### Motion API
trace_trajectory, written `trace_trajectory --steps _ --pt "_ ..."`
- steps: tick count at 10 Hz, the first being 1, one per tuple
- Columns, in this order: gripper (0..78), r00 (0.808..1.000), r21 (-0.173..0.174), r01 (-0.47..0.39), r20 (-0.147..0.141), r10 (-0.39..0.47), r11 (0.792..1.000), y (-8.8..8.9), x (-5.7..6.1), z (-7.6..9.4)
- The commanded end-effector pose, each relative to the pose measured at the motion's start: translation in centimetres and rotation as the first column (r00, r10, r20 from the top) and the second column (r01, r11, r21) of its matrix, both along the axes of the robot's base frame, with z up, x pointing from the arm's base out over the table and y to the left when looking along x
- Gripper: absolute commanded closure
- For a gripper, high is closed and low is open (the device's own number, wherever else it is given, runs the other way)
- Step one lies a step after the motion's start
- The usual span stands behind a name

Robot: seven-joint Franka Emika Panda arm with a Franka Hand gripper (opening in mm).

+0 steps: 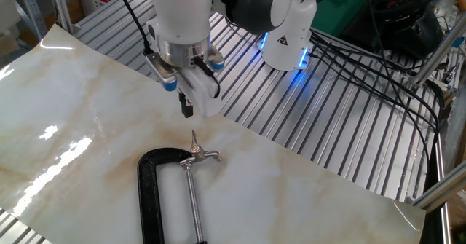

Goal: Turn off the water tap

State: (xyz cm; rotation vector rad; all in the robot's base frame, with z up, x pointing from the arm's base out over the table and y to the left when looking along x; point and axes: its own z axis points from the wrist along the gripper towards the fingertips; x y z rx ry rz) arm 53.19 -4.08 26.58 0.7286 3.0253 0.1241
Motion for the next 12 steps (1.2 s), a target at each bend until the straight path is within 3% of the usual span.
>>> trace_trajectory --steps 1,5,12 --pt "77.6 1.000 0.005 0.016 -0.021 -0.016 1.000 0.0 0.1 0.1" --pt "77.6 1.000 -0.002 0.005 -0.014 -0.005 1.000 0.0 -0.1 -0.2" --pt "77.6 0.999 -0.025 -0.034 0.004 0.034 0.999 -1.2 -0.5 -5.1"
